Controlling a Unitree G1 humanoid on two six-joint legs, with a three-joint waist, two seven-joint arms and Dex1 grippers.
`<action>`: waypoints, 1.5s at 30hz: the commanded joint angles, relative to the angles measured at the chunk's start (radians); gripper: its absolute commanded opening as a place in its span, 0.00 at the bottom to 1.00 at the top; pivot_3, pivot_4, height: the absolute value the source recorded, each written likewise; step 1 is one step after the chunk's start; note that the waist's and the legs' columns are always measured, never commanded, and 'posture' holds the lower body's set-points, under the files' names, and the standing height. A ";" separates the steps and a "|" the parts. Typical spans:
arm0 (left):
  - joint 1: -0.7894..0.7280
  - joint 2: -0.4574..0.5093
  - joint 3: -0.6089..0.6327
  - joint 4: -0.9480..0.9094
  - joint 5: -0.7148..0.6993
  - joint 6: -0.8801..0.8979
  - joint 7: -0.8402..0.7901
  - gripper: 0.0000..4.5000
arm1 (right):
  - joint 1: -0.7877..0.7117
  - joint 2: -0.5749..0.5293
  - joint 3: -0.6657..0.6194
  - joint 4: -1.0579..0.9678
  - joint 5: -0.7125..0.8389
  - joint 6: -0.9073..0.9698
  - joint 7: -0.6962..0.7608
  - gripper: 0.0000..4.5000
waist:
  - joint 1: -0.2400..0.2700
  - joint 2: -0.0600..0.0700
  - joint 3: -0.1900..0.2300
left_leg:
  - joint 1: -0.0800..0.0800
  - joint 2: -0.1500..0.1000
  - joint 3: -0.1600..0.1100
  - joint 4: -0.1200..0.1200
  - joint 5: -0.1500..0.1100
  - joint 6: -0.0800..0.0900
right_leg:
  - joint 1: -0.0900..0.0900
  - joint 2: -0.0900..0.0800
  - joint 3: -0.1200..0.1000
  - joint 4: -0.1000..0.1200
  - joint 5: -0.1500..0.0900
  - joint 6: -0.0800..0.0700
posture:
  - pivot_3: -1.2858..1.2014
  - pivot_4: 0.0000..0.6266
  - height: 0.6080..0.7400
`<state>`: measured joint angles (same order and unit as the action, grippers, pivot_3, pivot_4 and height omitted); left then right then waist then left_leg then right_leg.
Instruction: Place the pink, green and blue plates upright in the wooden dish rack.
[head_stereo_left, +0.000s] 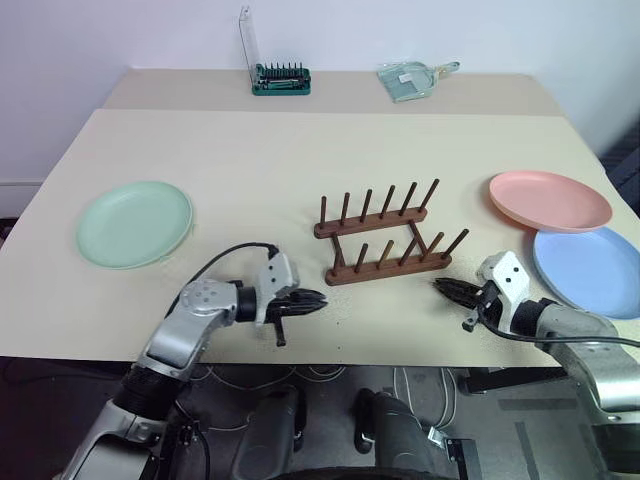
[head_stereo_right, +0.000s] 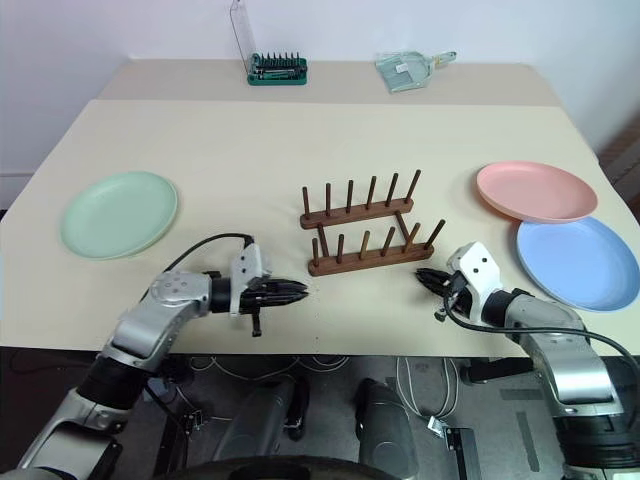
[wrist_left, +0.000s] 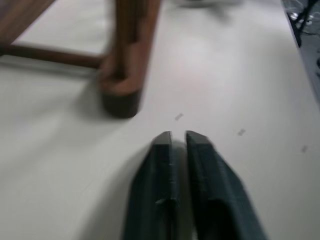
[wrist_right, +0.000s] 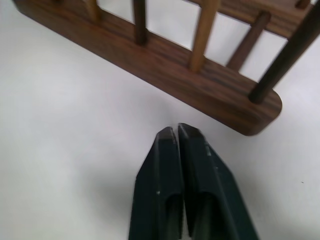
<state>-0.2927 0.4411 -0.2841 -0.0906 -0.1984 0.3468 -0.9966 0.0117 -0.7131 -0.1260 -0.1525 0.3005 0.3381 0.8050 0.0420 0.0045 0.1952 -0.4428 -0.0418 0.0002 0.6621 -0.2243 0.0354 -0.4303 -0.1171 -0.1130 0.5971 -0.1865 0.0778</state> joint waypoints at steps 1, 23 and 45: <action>-0.024 -0.043 -0.038 0.028 0.064 -0.001 0.085 0.09 | -0.028 -0.004 0.016 0.041 -0.055 -0.039 -0.022 0.00 | 0.000 0.000 0.000 | 0.000 0.000 0.000 0.000 0.000 0.001 | 0.000 0.000 0.000 0.000 0.000 0.000 | 0.52 0.24 1.00; -0.063 -0.101 0.020 0.156 0.109 -0.067 0.295 0.09 | -0.126 0.056 0.076 0.125 -0.130 -0.115 -0.052 0.00 | -0.005 0.001 -0.003 | 0.003 0.000 0.000 0.001 0.001 0.001 | 0.003 0.002 0.000 0.001 0.001 0.000 | 0.52 0.24 1.00; 0.053 -0.013 0.067 -0.088 -0.097 -0.002 0.107 0.09 | -0.125 -0.270 -0.163 -0.033 0.032 0.049 0.161 0.86 | -0.001 0.003 -0.003 | 0.001 0.000 0.000 0.001 -0.001 -0.001 | 0.001 0.000 0.000 0.000 0.001 0.000 | 0.52 0.24 1.00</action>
<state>-0.2398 0.4255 -0.2274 -0.1316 -0.2708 0.3446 -0.8719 -0.0724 -0.9439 -0.2472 -0.1984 0.3565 0.4092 0.9690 0.0405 0.0077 0.1923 -0.4420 -0.0415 0.0008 0.6634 -0.2252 0.0344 -0.4292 -0.1173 -0.1127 0.5967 -0.1853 0.0777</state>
